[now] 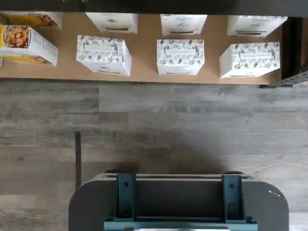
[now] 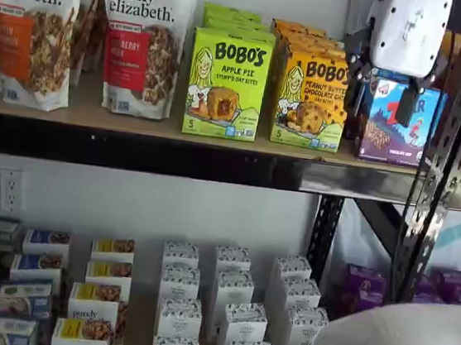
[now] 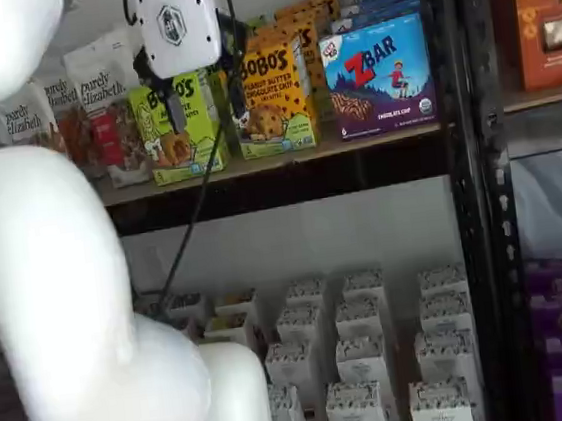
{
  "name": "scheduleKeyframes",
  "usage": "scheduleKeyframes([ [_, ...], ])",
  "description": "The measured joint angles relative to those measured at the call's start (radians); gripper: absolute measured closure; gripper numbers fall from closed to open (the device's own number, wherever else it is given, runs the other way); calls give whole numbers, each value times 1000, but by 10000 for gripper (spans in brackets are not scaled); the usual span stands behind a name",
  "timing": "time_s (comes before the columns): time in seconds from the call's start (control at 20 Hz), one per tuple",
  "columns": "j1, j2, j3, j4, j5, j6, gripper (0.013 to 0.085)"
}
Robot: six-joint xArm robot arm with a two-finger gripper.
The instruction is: Pick up the orange box on the top shelf, the fifth box from the left
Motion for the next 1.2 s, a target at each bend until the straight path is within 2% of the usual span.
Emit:
scheduleKeyframes([
  [0.1, 1, 19, -18, 0, 32, 1, 130],
  [0.45, -17, 11, -13, 19, 11, -9, 130],
  [0.6, 3, 13, -6, 0, -2, 2, 130],
  [0.8, 26, -8, 39, -17, -93, 19, 130],
  [1.0, 18, -12, 71, -1, -196, 14, 130],
  [1.2, 27, 20, 76, -21, -279, 18, 130],
])
